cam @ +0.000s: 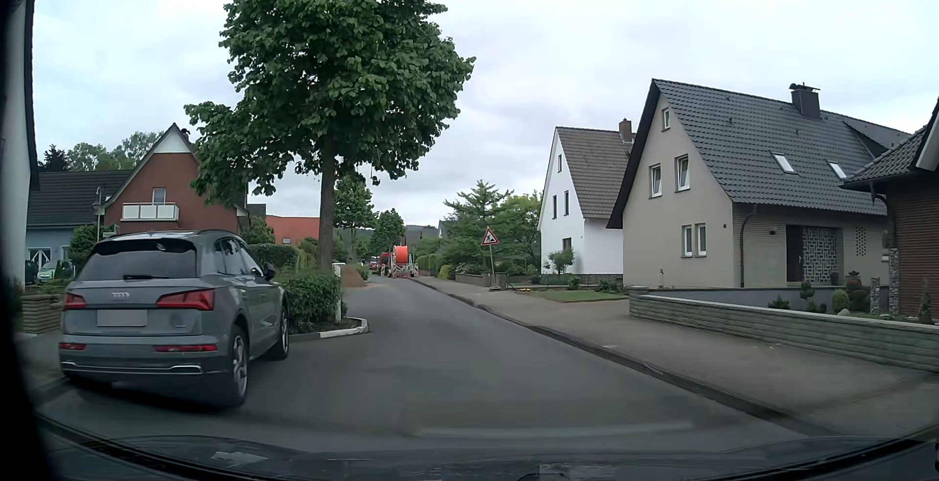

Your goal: Follow the waypoints while adhering to traffic rules and regulations

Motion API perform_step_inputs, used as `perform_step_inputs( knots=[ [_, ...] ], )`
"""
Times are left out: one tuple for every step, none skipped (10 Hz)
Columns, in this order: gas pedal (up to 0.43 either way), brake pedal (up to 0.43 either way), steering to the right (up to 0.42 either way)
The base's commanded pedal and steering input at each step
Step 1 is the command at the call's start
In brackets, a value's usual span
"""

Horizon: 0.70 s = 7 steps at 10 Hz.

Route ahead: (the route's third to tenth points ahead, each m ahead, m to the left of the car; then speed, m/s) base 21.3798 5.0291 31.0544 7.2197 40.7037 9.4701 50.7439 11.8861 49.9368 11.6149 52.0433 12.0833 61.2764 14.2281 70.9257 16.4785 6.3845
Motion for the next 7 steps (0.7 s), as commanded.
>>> perform_step_inputs(
  knots=[
    [0.209, 0.0, -0.028],
    [0.209, 0.0, -0.035],
    [0.197, 0.0, -0.04],
    [0.157, 0.0, -0.043],
    [0.15, 0.0, -0.045],
    [0.118, 0.0, -0.048],
    [0.118, 0.0, -0.048]
  ],
)
